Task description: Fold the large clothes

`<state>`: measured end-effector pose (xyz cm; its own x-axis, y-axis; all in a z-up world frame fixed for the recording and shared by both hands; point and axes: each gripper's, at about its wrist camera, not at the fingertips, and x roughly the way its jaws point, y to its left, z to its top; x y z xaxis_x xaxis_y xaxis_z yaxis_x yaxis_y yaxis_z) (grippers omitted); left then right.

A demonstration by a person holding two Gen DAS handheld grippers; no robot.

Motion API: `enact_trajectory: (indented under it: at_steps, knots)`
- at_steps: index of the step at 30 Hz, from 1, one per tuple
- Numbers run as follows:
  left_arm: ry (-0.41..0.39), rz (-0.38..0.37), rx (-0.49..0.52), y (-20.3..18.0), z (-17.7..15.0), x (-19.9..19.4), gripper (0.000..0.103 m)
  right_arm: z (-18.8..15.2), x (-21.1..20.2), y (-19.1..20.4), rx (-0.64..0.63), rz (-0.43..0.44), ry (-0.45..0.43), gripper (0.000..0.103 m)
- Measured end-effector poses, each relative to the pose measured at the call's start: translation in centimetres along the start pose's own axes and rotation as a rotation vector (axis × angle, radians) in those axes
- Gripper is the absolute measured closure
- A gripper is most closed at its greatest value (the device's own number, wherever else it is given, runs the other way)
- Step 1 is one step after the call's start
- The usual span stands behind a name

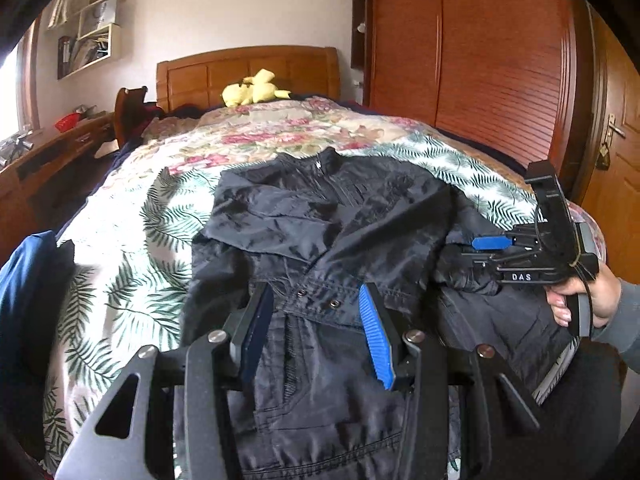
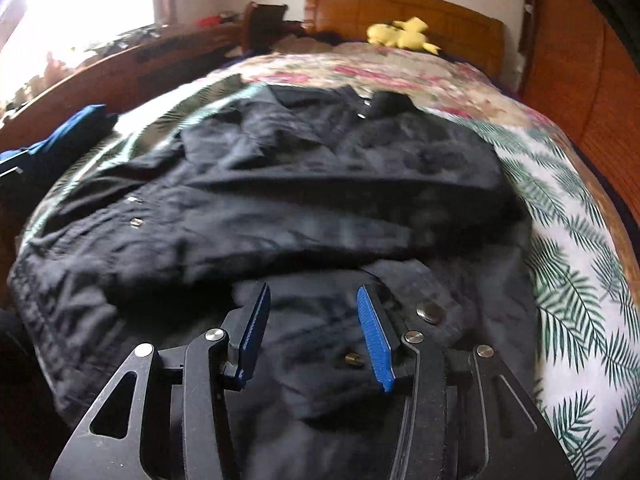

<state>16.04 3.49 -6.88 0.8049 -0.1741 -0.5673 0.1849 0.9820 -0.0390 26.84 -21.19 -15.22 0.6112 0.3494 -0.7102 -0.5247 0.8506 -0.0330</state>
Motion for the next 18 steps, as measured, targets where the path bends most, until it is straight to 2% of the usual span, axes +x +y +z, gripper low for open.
enact_trajectory:
  at_steps: [5,7,14,18]
  knots:
    - [0.030,-0.014,0.011,-1.3,-0.3,1.2,0.059,-1.2,1.3,-2.1,0.036,-0.035,0.030,0.057]
    - [0.046,-0.018,0.016,-1.8,-0.5,1.8,0.059,-1.8,1.8,-2.8,0.064,-0.016,0.025,0.057]
    - [0.123,-0.043,0.044,-4.1,-1.3,4.4,0.059,-2.5,2.4,-2.0,0.038,-0.040,0.000,0.053]
    - [0.168,-0.072,0.049,-5.5,-1.8,5.9,0.059,-2.5,2.3,-2.4,0.055,-0.021,-0.010,0.053]
